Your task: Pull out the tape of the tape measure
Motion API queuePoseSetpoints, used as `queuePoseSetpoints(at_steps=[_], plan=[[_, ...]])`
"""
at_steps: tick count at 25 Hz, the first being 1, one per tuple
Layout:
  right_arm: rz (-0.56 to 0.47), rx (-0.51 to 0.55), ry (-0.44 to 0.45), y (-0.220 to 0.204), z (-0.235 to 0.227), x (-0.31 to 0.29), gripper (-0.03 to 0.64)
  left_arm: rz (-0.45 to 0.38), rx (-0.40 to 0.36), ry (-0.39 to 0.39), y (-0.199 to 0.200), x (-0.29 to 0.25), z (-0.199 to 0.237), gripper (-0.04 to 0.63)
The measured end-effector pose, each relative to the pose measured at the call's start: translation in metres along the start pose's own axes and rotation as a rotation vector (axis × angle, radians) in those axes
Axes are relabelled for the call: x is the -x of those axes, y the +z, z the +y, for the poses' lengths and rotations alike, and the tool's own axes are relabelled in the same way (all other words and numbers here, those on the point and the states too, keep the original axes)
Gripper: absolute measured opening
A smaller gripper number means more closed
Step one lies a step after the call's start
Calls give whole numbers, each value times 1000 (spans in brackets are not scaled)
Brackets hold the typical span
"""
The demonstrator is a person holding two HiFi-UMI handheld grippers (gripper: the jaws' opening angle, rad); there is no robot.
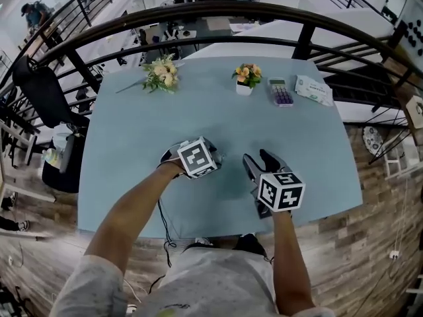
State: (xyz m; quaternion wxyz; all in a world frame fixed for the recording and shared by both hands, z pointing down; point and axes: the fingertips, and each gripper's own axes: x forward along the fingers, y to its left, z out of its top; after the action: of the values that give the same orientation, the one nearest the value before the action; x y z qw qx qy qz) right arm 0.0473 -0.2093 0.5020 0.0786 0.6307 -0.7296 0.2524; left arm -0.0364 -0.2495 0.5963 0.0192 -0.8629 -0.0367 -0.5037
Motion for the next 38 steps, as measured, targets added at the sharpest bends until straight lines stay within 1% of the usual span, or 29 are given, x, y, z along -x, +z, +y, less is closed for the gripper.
queuePoseSetpoints(at_steps=[9,13,19,23,26,31,38], plan=[[-16,-5,80,18,7,-1,207,-22,41,74,14,36,-2,221],[-29,-10,123,29,10,-3,207,-46,65,113,21,56,1,222],[-29,-12,188,41,15,-7,207,-57,66,176,34,87,4,222],[-34,-25,237,49,20,-10,207,-73,94,205,41,102,7,222],[-38,-52,282,54,24,-12,207,-89,111,227,50,112,9,222],[-39,-118,341,55,30,-14,207,-93,109,246,62,120,6,222],[-44,-250,422,59,34,-20,207,-92,112,263,73,124,6,222]])
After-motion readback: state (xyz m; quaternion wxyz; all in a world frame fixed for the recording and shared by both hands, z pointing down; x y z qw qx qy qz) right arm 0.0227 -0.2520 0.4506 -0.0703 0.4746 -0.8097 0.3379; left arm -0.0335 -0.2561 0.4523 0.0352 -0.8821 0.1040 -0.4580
